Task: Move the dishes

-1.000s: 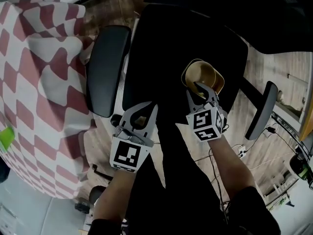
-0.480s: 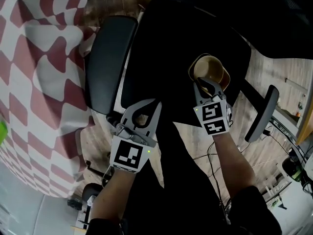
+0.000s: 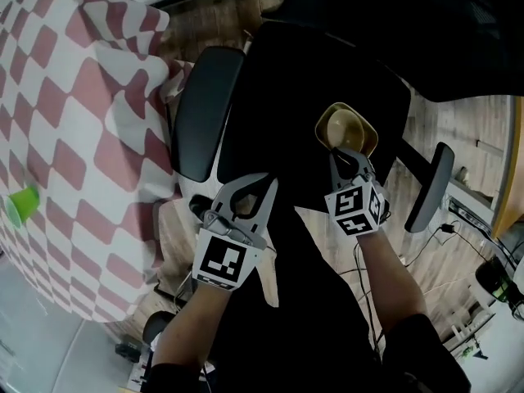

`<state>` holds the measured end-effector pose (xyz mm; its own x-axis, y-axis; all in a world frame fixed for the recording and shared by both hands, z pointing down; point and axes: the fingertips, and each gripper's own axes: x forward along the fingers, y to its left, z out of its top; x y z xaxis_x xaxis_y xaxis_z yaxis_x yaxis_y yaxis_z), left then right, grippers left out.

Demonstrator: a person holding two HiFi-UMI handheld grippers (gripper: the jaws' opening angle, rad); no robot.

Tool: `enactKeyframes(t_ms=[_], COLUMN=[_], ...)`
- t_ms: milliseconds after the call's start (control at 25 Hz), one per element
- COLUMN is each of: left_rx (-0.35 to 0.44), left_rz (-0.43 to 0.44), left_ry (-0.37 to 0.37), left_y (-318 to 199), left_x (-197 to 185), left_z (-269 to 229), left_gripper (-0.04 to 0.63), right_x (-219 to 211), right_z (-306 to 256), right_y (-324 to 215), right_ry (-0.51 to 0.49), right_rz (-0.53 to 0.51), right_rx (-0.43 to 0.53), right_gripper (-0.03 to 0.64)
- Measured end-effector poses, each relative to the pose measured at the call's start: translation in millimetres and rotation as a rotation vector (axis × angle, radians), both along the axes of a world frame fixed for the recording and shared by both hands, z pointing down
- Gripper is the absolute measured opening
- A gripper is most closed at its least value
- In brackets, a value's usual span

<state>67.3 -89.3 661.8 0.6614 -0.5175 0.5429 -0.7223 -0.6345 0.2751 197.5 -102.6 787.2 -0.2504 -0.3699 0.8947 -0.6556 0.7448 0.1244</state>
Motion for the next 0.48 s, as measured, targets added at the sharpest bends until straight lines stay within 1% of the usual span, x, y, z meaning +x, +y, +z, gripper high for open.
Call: enactKeyframes(t_ms=[120, 280, 360, 480], left_rx=[0.020, 0.059, 0.108, 0.188], left_rz=[0.023, 0.033, 0.010, -0.065], left_ry=[-0.001, 0.004, -0.006, -0.006], left_y=[6, 24, 26, 30], left_x=[1, -7, -21, -51], left_z=[-39, -114, -148, -199], left_gripper=[0.000, 0.000, 0.000, 0.000], right_x=[0, 2, -6, -30], right_z=[-26, -80, -111, -170], right_y=[13, 35, 24, -2], right_ry=[0.033, 0.079, 0.082, 0.080], right_rz=[-0.043, -0.104, -0.150, -0.244], right_rx=[0.013, 0.029, 0.079, 0.179], right_gripper=[0.025, 0.025, 0.025, 0.025])
